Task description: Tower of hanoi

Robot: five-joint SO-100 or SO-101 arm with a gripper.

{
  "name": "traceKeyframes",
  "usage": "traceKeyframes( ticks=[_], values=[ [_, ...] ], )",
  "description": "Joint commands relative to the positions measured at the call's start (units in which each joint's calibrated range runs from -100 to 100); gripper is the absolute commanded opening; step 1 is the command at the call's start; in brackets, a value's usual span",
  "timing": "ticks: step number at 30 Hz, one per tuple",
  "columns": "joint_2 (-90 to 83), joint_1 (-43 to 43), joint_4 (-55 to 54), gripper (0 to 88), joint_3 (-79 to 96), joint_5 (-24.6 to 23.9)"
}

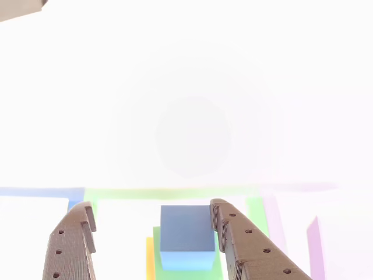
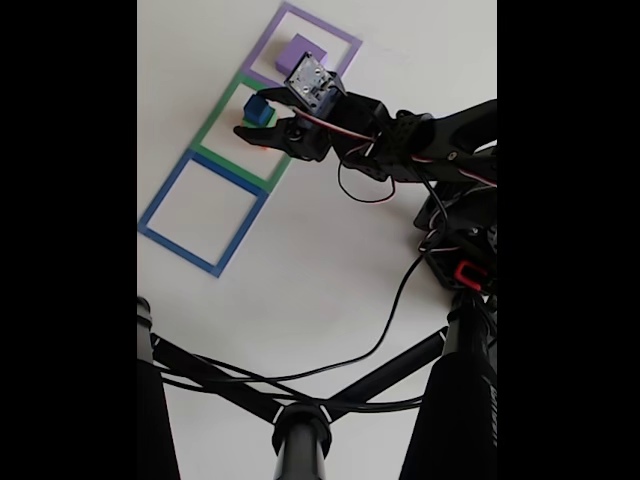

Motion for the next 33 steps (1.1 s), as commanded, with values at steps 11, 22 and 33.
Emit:
traceKeyframes(
  ticks=[11,22,33],
  values=[
    [-28.30,2.59,80.10,0.0,-40.81,0.00],
    [-21.44,9.21,120.26,0.0,-79.99,0.00],
    [-20.79,14.96,124.80,0.0,-88.63,0.00]
  ],
)
